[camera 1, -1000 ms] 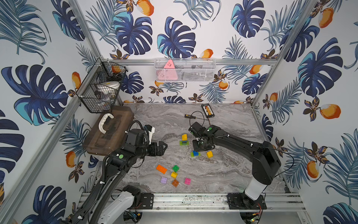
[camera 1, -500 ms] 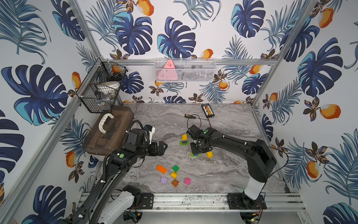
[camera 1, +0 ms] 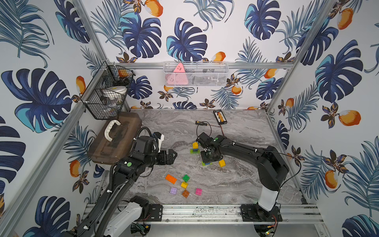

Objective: Assemble the number 1 with lego
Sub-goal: Assemble the lego brick with the lego brick.

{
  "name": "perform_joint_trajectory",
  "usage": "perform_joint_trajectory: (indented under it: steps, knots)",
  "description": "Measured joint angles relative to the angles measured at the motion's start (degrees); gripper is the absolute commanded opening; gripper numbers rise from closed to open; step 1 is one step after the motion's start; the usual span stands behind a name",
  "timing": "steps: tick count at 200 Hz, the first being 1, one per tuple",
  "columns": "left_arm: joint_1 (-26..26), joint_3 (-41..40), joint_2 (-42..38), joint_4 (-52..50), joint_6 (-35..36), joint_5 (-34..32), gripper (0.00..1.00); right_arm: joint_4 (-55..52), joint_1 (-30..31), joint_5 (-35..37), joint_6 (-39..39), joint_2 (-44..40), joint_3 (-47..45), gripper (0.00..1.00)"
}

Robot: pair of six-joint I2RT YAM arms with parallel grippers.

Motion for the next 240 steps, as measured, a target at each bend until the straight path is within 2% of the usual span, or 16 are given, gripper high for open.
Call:
perform_joint_trajectory:
  steps: [153, 240]
  knots:
    - [0.0, 0.0, -0.6, 0.0, 0.0, 0.0, 0.99, -5.9, 2.3, 6.9, -4.1, 6.1, 7.0, 0.13]
    - [0.0, 0.0, -0.7, -0.2, 0.0, 0.0, 0.99, -5.2, -0.2, 2.2, -7.5, 5.8, 6.6, 0.1]
